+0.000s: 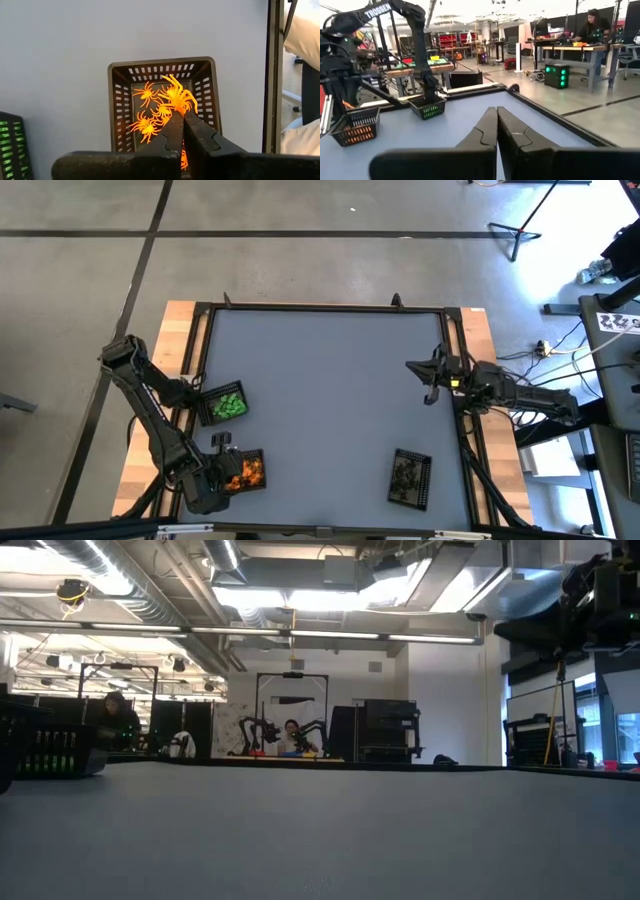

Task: Sort Halloween decoration
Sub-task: Put the orange spider toy into the bottom left black bin

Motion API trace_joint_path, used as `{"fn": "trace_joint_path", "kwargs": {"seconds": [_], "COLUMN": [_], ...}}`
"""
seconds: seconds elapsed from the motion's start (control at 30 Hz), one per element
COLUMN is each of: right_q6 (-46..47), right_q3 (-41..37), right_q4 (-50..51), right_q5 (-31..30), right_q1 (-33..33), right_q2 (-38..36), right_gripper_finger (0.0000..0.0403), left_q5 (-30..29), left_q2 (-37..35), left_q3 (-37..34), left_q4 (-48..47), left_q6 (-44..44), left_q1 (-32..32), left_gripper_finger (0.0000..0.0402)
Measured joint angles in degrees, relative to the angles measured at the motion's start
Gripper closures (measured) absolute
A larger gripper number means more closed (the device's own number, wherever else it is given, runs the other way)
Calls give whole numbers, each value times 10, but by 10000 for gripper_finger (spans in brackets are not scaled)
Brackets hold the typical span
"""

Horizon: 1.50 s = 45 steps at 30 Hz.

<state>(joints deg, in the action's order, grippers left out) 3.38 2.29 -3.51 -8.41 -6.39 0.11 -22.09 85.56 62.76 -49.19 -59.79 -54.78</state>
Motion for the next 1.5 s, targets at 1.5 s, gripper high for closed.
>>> {"fn": "trace_joint_path", "kwargs": {"seconds": [1.5], "right_q6": [27], "right_q3": [-4], "right_q4": [49], "right_q5": [2], "right_q1": [0], "right_q2": [0], "right_gripper_finger": [400], "left_q5": [5], "left_q2": [0], "left_q3": [0], "left_q4": [5], "left_q6": [3], "left_q1": [0], "left_gripper_finger": [401]}}
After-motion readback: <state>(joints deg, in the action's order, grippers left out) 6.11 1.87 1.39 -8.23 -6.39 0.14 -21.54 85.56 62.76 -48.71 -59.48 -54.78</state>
